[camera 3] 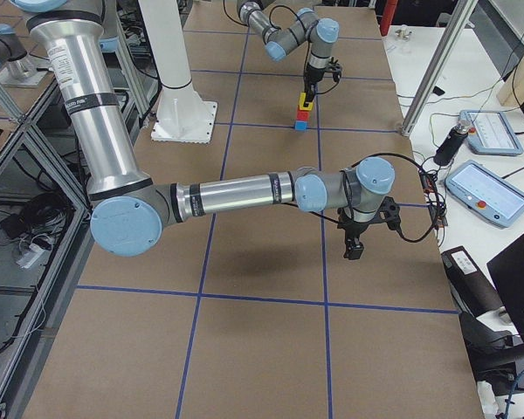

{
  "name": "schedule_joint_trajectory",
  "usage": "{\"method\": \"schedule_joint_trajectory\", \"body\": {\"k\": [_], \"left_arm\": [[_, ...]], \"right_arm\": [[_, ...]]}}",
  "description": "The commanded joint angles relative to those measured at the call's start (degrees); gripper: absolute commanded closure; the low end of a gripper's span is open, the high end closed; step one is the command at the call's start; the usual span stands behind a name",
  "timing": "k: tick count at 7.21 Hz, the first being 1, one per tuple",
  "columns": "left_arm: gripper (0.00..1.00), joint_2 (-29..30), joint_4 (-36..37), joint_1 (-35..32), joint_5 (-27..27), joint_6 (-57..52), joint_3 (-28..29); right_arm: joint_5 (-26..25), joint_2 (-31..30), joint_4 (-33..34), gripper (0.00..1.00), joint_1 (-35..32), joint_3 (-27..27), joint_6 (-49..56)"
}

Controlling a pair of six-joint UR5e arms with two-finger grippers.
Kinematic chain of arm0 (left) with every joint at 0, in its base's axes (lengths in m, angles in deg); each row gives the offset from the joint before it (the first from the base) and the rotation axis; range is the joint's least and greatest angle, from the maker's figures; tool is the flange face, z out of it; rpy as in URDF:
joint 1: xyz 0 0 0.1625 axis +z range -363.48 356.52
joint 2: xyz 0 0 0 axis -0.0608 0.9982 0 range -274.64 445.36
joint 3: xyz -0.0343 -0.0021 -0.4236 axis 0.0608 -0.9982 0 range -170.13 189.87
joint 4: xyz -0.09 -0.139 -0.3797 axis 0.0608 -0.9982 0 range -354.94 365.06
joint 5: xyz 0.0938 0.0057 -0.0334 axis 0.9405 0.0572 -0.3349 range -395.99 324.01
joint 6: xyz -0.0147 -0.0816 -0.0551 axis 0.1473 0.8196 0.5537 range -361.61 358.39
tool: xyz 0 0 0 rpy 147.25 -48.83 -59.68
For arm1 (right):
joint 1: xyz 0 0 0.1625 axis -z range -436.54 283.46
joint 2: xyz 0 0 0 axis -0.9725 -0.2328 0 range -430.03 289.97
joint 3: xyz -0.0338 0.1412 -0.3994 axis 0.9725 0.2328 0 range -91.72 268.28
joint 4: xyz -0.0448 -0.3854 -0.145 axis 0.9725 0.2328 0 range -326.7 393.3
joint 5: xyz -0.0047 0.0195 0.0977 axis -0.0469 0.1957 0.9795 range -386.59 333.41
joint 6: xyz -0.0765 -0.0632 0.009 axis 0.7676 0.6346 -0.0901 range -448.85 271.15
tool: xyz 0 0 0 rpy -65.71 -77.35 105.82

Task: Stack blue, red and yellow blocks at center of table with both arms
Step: 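Carry the yellow block with the left gripper onto the red block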

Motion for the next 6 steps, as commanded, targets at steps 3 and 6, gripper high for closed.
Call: {"method": "schedule_joint_trajectory", "body": {"k": [3,6], "left_arm": [[0.8,-0.1,0.1,0.4,0.0,0.7,-0.1],[0.0,-0.2,0.0,0.4,0.0,1.6,-0.4]], "right_arm": [[0.1,0.0,0.1,0.01,0.0,-0.3,0.0],[0.2,0.2,0.1,0.01,-0.1,-0.4,0.0]]}}
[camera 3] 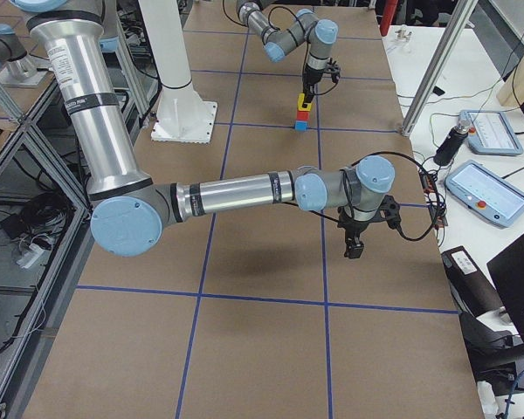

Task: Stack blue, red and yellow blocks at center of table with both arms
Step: 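Carry the yellow block with the left gripper onto the red block, then open the left gripper and withdraw it from the stack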

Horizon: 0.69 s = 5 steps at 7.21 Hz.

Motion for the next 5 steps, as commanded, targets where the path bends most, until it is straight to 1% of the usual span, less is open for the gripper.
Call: {"method": "schedule_joint_trajectory", "body": {"k": [1,3,4,5], "left_arm": [[0.0,0.0,0.0,0.0,0.1,0.2,-0.2],[0.0,-0.1,0.1,-0.1,0.2,0.1,-0.9],[0.0,-1.6,1.5,-1.1,0.1,0.0,-5.9],[0.0,-4.8,6.7,-2.1,0.2,-0.5,-15.1]], "right_arm": [[0.1,0.2,0.0,0.01,-0.2,0.0,0.0],[0.1,0.2,0.0,0.01,-0.2,0.0,0.0],[0.2,0.2,0.0,0.01,-0.5,-0.1,0.0],[0.2,0.0,0.0,0.01,-1.0,-0.3,0.0]]}}
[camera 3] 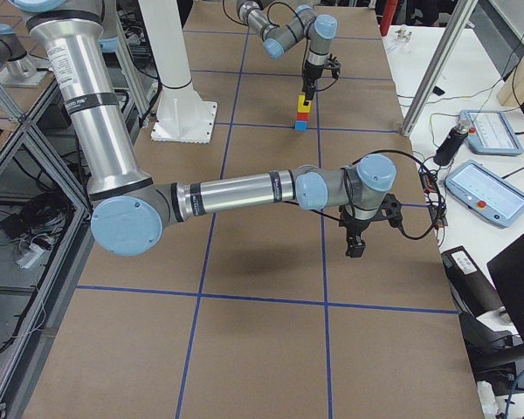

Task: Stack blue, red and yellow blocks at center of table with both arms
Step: 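Open the left gripper and withdraw it from the stack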

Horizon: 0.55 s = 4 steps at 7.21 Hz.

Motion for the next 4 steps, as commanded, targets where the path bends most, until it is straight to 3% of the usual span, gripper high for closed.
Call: {"method": "schedule_joint_trajectory", "body": {"k": [1,2,3,4], "left_arm": [[0.0,-8.1,7.8,-2.0,0.6,-0.6,-19.3],[0.0,-18.0,7.4,-3.6,0.8,-2.4,-32.4],[0.0,-30.0,7.6,-4.8,1.1,-11.3,-44.8],[0.0,-41.5,6.7,-8.7,1.5,-14.5,-50.6]], "right_arm": [[-0.7,-0.1,0.0,0.01,-0.9,-0.2,0.1],[-0.5,-0.2,-0.1,0.01,-1.3,-0.1,-0.1],[-0.2,-0.1,-0.2,0.01,-2.1,-0.4,-0.3],[-0.5,-1.5,-0.2,0.01,-2.9,-0.9,0.0]]}}
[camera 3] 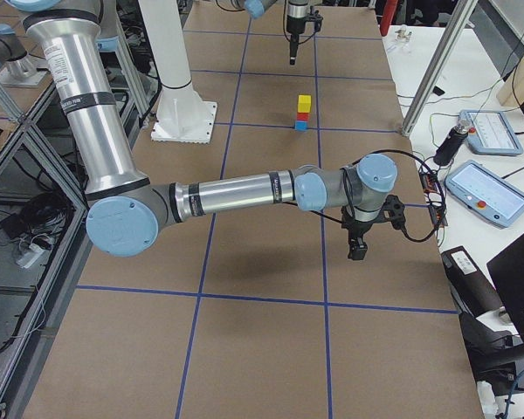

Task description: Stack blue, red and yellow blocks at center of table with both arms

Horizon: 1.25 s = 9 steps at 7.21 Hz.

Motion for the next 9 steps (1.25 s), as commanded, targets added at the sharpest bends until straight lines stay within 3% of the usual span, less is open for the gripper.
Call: {"method": "schedule_joint_trajectory", "body": {"k": [1,2,3,4,5,7,9], "left_arm": [[0.0,-20.9,-4.0,-9.8,1.4,-14.2,-9.4],[0.0,-24.3,-6.5,-20.5,0.7,-31.4,-2.1],[0.0,-24.3,-9.9,-31.4,-3.3,-48.4,10.7],[0.0,-24.4,-19.1,-39.4,-8.9,-60.6,24.6],[0.0,-24.9,-27.5,-42.2,-10.7,-62.5,32.7],[0.0,-28.5,-29.2,-42.7,-10.6,-62.2,32.4],[0.0,-27.8,-28.4,-42.7,-10.1,-54.9,31.2]], "right_arm": [[-0.8,-2.0,-0.1,0.01,-1.0,0.1,0.1],[-0.5,-2.6,-0.7,0.01,-2.4,0.3,-0.5],[-0.3,-3.0,-0.7,0.01,-3.0,0.2,-0.5],[-0.2,-4.6,-0.7,0.01,-3.1,0.2,-0.3],[-0.1,-6.2,-0.7,0.01,-3.3,-0.3,-0.1],[2.0,-8.4,-0.7,0.01,-4.2,-0.6,0.0],[2.3,-11.2,-0.7,0.01,-4.6,-3.4,0.0]]}}
